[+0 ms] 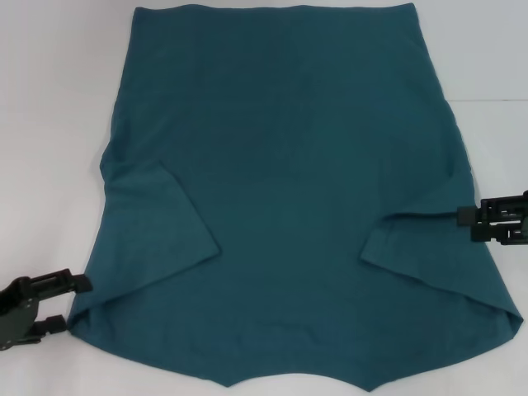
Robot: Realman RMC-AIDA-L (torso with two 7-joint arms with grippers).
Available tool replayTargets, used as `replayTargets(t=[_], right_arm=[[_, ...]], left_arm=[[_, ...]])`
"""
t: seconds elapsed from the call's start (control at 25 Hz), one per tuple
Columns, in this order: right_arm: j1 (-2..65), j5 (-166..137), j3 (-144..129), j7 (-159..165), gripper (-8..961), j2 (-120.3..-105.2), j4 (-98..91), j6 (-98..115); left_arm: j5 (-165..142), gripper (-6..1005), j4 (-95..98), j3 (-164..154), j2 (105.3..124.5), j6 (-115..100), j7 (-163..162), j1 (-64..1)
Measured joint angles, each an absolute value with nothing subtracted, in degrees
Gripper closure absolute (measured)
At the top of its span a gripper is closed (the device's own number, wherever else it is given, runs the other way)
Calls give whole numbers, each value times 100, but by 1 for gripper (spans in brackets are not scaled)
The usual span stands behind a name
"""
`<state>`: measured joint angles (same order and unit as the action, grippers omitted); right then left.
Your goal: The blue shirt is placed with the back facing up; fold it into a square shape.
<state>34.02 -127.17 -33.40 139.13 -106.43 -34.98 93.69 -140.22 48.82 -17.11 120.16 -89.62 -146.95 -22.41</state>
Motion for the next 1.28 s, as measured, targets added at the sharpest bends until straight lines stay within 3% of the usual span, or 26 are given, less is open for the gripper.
replayTargets(t=[1.28], right_arm=[[3329, -12718, -3106, 13897, 346, -10634, -3498, 9383]], left_arm=[[-14022, 170, 4297, -2130, 12012, -8650, -14771, -2853]])
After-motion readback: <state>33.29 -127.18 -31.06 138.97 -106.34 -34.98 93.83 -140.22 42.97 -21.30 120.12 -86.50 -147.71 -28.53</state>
